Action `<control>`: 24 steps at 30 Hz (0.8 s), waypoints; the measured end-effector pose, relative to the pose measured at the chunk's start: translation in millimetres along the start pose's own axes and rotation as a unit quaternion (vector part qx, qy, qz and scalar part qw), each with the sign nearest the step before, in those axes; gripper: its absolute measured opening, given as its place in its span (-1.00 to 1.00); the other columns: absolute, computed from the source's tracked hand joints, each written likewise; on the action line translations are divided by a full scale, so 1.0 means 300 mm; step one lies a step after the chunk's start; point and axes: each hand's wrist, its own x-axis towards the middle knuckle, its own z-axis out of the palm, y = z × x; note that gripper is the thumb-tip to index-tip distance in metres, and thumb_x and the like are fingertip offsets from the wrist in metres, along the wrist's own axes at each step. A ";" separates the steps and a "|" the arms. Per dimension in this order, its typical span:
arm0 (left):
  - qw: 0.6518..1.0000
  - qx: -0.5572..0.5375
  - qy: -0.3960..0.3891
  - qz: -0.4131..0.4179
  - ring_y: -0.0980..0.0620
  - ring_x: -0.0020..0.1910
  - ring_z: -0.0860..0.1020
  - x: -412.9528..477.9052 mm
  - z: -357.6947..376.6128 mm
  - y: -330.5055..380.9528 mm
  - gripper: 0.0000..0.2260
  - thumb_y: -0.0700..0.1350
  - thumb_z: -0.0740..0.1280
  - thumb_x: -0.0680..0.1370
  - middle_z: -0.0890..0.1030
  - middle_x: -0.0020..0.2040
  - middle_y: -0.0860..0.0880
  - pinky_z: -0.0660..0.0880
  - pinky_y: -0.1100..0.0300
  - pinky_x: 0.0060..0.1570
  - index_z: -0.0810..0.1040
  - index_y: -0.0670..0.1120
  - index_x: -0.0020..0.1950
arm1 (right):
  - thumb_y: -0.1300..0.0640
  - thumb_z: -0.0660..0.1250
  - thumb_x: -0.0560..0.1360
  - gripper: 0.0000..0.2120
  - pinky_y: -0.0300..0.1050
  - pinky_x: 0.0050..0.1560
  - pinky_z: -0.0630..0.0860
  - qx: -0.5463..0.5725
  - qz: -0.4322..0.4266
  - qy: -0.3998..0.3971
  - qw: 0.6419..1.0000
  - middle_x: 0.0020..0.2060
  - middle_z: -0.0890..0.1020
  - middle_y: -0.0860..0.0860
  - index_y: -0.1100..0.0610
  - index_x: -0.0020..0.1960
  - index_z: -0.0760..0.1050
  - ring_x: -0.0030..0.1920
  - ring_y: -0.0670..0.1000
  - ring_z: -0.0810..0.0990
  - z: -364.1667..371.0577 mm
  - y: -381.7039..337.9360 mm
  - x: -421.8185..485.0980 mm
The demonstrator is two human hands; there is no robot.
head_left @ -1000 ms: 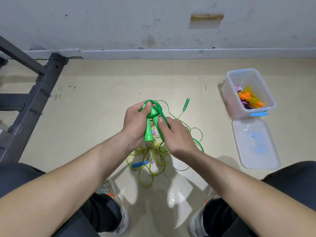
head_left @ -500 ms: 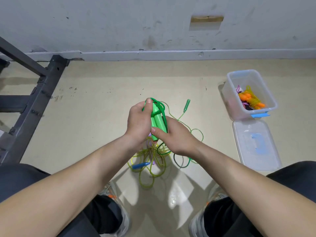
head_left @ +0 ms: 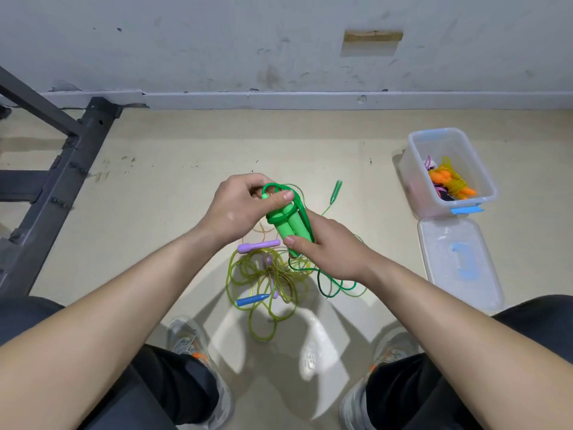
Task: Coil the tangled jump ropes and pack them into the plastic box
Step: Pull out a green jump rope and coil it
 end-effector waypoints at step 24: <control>0.999 0.015 -0.013 -0.027 0.15 -0.49 0.44 -0.051 0.034 -0.033 -0.73 0.12 0.47 0.51 0.52 -0.36 0.03 0.36 0.29 -0.45 0.58 -0.07 -0.14 | 0.00 0.32 0.61 -0.88 0.01 0.02 0.53 0.090 -0.002 -0.078 0.993 -0.16 0.63 -0.15 -0.23 0.04 0.44 -0.10 -0.06 0.61 -0.006 0.012 -0.008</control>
